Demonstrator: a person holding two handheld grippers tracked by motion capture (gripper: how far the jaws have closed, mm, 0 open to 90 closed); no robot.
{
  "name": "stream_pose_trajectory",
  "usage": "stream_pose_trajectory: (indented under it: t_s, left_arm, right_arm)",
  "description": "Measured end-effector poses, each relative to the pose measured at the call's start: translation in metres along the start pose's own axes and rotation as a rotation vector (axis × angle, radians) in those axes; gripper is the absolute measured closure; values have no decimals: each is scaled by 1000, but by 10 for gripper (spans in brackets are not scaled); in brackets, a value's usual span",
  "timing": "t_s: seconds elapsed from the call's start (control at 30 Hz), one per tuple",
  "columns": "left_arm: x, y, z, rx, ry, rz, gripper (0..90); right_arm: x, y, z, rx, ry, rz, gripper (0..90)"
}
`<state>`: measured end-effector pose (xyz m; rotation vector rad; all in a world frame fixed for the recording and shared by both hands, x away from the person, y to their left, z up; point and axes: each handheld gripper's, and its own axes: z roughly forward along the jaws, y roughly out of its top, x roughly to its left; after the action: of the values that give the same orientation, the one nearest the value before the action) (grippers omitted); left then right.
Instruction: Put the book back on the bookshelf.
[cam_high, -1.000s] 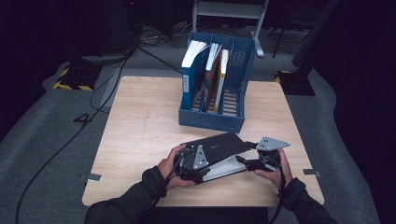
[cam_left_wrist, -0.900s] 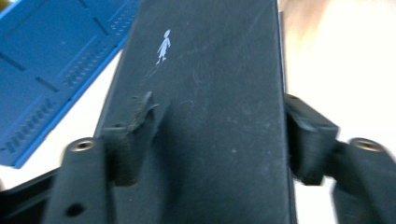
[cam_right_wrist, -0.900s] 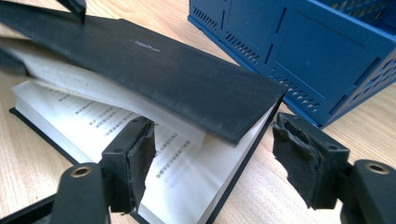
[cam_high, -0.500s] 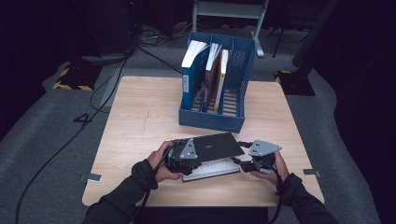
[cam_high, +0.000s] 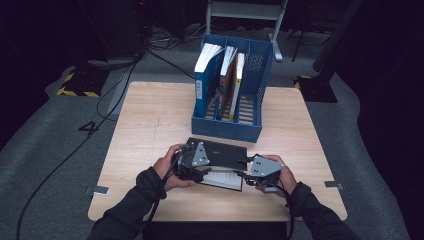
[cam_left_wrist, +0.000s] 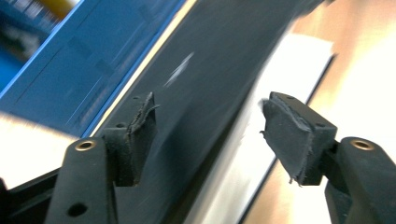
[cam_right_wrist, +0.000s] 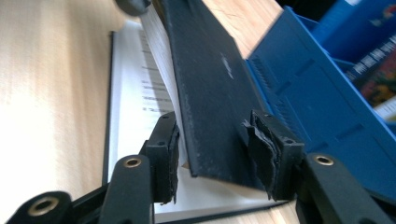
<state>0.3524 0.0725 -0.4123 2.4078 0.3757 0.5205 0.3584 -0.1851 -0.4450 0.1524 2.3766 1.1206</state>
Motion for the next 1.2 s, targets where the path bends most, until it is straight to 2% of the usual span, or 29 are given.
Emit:
stream_pose_trajectory:
  t_s: [0.07,0.1,0.17,0.23,0.3,0.33,0.4,0.43,0.47,0.5,0.57,0.8,0.9,0.93,0.97,1.0,1.03,1.07,1.13,1.17,1.2]
  left_arm:
    - [-10,9,6,-14,-12,31,300]
    - [-13,11,9,-4,-18,46,290]
    - [-19,13,17,13,23,61,247]
    - [-19,13,19,13,37,62,245]
    - [-17,11,24,27,61,45,243]
    - [-16,8,30,43,113,50,249]
    - [-16,7,32,44,124,50,277]
    - [-16,7,34,59,152,65,316]
    - [-16,7,34,59,152,65,358]
    - [-13,6,34,40,149,38,369]
    - [-12,5,34,35,147,36,375]
    - [-9,2,30,-8,133,66,491]
    - [-9,1,30,-12,135,70,499]
    - [-9,0,30,-17,138,76,508]
    - [-9,0,30,-21,138,78,508]
    - [-8,-1,29,-42,140,62,518]
    - [-8,-1,29,-42,140,62,523]
    - [-5,-2,28,-62,136,54,528]
    - [-4,-2,27,-68,132,51,534]
    - [-1,-3,27,-90,123,31,537]
    - [-1,-3,27,-90,123,31,539]
  right_arm:
    - [2,4,2,-4,11,2,553]
    - [2,6,3,-12,15,13,557]
    - [1,8,3,-17,18,22,561]
    - [1,9,3,-16,19,28,561]
    - [1,8,3,-19,19,34,561]
    - [1,9,3,-19,19,38,561]
    - [1,9,3,-20,19,40,560]
    - [2,10,4,-12,19,35,558]
    - [2,10,4,-12,19,35,558]
    - [4,10,4,-7,16,34,556]
    - [4,10,4,-9,14,39,557]
    - [2,10,4,-26,13,80,545]
    - [-1,9,4,-31,33,130,475]
    - [-6,5,2,-38,46,181,411]
    - [-6,5,2,-38,46,181,411]
    - [-10,0,-4,-32,49,205,360]
    - [-10,0,-4,-32,49,205,360]
    - [-16,-8,-12,-32,46,237,331]
    - [-19,-12,-16,-33,39,252,330]
    - [-27,-20,-25,-43,26,285,324]
    - [-27,-20,-25,-43,26,285,324]
